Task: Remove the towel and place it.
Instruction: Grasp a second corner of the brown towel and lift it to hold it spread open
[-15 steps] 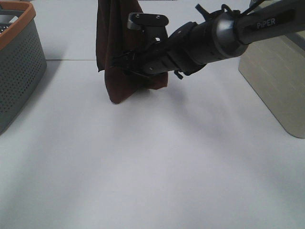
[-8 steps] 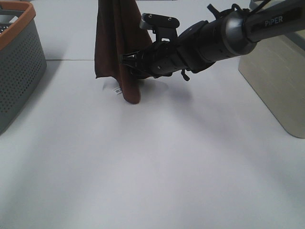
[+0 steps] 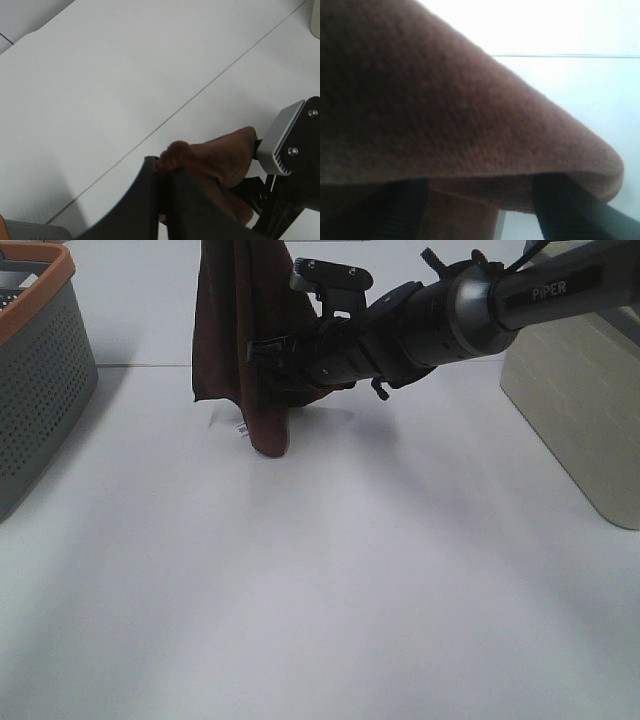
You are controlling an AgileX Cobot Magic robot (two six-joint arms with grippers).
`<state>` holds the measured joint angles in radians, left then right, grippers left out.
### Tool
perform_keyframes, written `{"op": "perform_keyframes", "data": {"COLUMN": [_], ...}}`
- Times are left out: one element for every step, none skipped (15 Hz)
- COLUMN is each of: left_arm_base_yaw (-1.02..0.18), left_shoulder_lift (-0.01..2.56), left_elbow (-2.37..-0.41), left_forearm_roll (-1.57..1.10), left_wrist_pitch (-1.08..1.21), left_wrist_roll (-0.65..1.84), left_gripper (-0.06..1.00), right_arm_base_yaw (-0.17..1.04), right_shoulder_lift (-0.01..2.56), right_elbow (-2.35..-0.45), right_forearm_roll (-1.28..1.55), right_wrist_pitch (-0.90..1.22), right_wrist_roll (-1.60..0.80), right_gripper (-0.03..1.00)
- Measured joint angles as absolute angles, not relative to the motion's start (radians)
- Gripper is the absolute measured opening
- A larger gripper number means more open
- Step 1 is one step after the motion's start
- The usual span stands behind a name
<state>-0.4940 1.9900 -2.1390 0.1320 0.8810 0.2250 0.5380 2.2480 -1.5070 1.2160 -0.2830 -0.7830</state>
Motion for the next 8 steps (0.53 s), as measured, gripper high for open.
{"op": "perform_keyframes", "data": {"left_arm_base_yaw": [-0.494,-0.494,-0.494,-0.494,-0.494,-0.494,-0.494,-0.494], "left_shoulder_lift": [1.990,1.990,1.990,1.990,1.990,1.990,1.990,1.990], "left_elbow": [-2.139,-2.139,-2.139,-2.139,-2.139,-2.139,-2.139,-2.139], "left_forearm_roll": [0.131,0.131,0.131,0.131,0.131,0.140,0.141,0.142], "left_wrist_pitch": [0.883,0.885,0.889,0.895,0.900,0.902,0.902,0.902], "left_wrist_roll": [0.225,0.225,0.225,0.225,0.225,0.225,0.225,0.225], "left_gripper": [0.02,0.02,0.02,0.02,0.02,0.02,0.02,0.02], "right_arm_base_yaw": [0.538,0.538,0.538,0.538,0.538,0.538,0.538,0.538], "right_shoulder_lift": [2.248,2.248,2.248,2.248,2.248,2.225,2.196,2.175], "right_elbow": [-1.507,-1.507,-1.507,-1.507,-1.507,-1.474,-1.435,-1.408], "right_forearm_roll": [1.216,1.215,1.215,1.212,1.210,1.226,1.246,1.255], "right_wrist_pitch": [-0.315,-0.346,-0.354,-0.366,-0.362,-0.335,-0.323,-0.323], "right_wrist_roll": [-0.783,-0.791,-0.799,-0.831,-0.891,-1.043,-1.116,-1.149], "right_gripper": [0.48,0.45,0.37,0.25,0.11,0.00,0.00,0.00]}}
